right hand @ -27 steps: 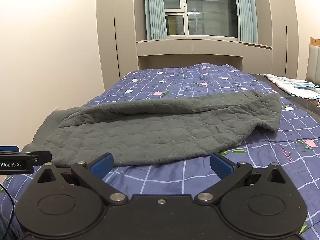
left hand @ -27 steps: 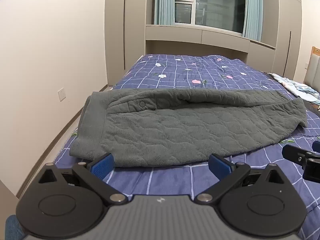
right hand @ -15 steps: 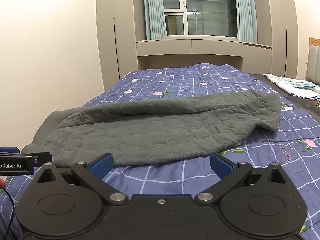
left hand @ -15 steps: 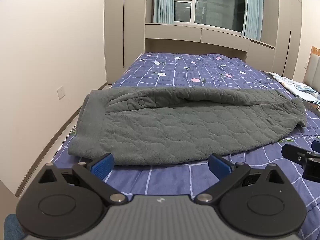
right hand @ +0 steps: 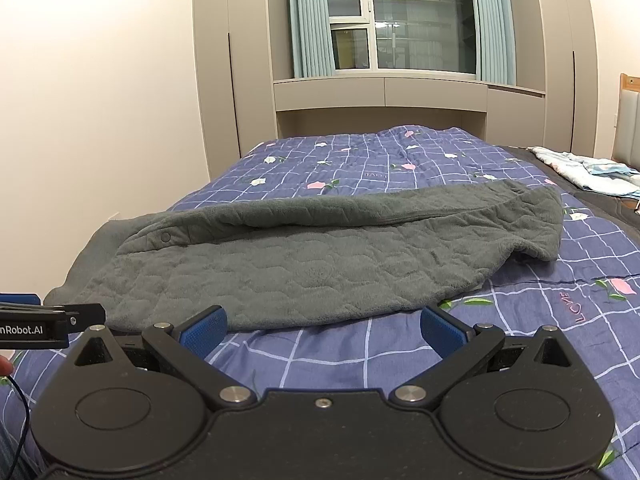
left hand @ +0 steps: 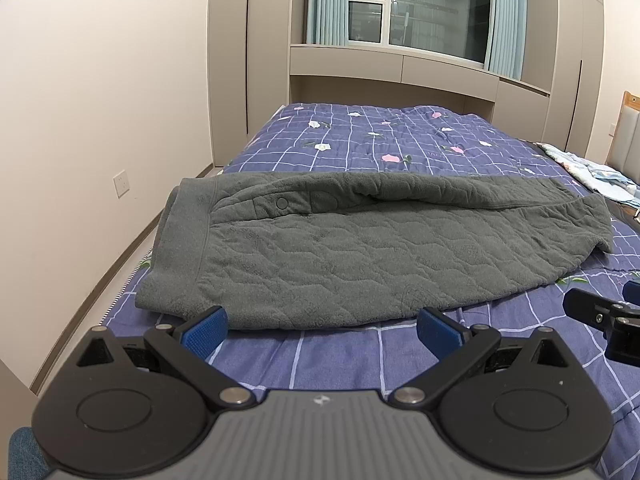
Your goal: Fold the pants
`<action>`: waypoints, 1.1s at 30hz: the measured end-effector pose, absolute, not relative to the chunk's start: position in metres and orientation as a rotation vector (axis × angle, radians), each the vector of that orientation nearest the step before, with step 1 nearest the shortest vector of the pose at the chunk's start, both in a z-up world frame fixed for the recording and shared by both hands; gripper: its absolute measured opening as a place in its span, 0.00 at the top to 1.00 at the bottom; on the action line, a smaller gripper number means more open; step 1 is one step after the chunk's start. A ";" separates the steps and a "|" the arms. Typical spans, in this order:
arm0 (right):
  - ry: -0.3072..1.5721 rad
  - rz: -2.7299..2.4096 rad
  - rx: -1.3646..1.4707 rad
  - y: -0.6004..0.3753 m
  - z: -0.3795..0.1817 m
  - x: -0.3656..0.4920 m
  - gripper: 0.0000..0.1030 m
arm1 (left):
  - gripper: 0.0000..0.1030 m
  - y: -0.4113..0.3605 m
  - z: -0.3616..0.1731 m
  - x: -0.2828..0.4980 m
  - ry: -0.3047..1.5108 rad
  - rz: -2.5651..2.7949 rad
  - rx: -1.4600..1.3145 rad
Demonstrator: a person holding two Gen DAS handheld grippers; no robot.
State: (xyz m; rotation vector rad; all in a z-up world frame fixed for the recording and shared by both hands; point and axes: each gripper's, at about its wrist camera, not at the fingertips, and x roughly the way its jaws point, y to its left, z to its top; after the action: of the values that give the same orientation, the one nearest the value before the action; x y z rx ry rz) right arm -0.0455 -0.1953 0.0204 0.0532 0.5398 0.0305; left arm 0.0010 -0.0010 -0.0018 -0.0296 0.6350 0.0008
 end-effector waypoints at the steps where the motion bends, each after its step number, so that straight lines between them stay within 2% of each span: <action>1: 0.539 0.031 0.053 -0.195 0.020 -0.046 0.00 | 0.00 -0.001 -0.002 0.001 0.635 0.001 -0.029; 33: 0.547 0.035 0.050 -0.194 0.020 -0.044 0.00 | 0.00 -0.003 -0.003 -0.001 0.640 0.000 -0.030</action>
State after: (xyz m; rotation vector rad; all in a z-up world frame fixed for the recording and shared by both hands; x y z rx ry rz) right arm -0.0443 -0.1941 0.0198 0.0499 0.5465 0.0349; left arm -0.0007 -0.0032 -0.0028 -0.0299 0.6396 -0.0001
